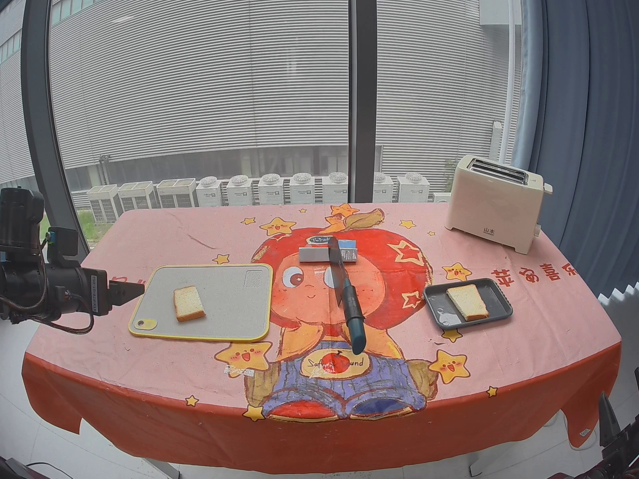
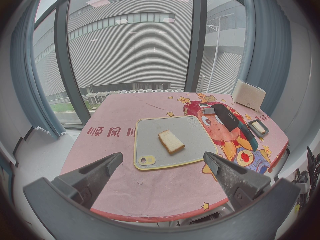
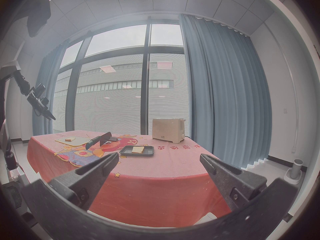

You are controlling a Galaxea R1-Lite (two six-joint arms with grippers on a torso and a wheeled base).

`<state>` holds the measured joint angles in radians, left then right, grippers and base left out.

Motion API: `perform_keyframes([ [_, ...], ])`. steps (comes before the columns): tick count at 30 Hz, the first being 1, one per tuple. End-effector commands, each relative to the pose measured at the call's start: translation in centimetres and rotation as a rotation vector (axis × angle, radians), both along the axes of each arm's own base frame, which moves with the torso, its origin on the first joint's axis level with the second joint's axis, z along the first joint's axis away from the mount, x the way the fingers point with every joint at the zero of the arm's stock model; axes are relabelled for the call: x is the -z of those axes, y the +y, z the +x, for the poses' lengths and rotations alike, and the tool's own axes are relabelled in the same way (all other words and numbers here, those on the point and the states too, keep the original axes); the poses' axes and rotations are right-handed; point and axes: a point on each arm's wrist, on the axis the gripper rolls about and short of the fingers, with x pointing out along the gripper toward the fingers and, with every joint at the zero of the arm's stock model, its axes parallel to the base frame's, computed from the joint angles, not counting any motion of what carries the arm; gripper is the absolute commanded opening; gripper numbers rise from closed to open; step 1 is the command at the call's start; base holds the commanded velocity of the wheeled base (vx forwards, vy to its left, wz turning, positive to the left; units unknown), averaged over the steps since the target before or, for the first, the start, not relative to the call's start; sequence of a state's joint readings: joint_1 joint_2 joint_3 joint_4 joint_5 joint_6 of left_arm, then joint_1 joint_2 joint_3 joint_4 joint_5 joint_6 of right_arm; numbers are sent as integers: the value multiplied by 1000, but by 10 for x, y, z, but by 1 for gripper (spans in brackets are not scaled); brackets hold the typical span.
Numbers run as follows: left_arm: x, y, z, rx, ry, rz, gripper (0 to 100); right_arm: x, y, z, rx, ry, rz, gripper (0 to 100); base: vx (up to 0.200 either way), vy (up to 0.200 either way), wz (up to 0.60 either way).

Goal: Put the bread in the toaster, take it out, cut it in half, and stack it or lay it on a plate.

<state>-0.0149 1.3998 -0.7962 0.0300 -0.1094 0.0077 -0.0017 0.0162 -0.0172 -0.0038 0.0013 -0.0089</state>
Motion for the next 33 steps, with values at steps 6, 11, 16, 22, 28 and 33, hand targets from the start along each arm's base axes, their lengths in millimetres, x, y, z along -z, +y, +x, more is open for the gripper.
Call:
perform_keyframes([
  [6,8,-1,27,3,44,2,100,5,0,0,0,2,0,100,0,0,0],
  [11,12,-1,36,3,61,3,100,5,0,0,0,2,0,100,0,0,0],
  [16,18,0,46,2,81,3,100,5,0,0,0,2,0,100,0,0,0],
  [22,22,-1,53,2,96,3,100,5,0,0,0,2,0,100,0,0,0],
  [28,29,0,63,-3,122,4,100,5,0,0,0,2,0,100,0,0,0],
  [33,34,1,69,-4,136,4,100,5,0,0,0,2,0,100,0,0,0],
])
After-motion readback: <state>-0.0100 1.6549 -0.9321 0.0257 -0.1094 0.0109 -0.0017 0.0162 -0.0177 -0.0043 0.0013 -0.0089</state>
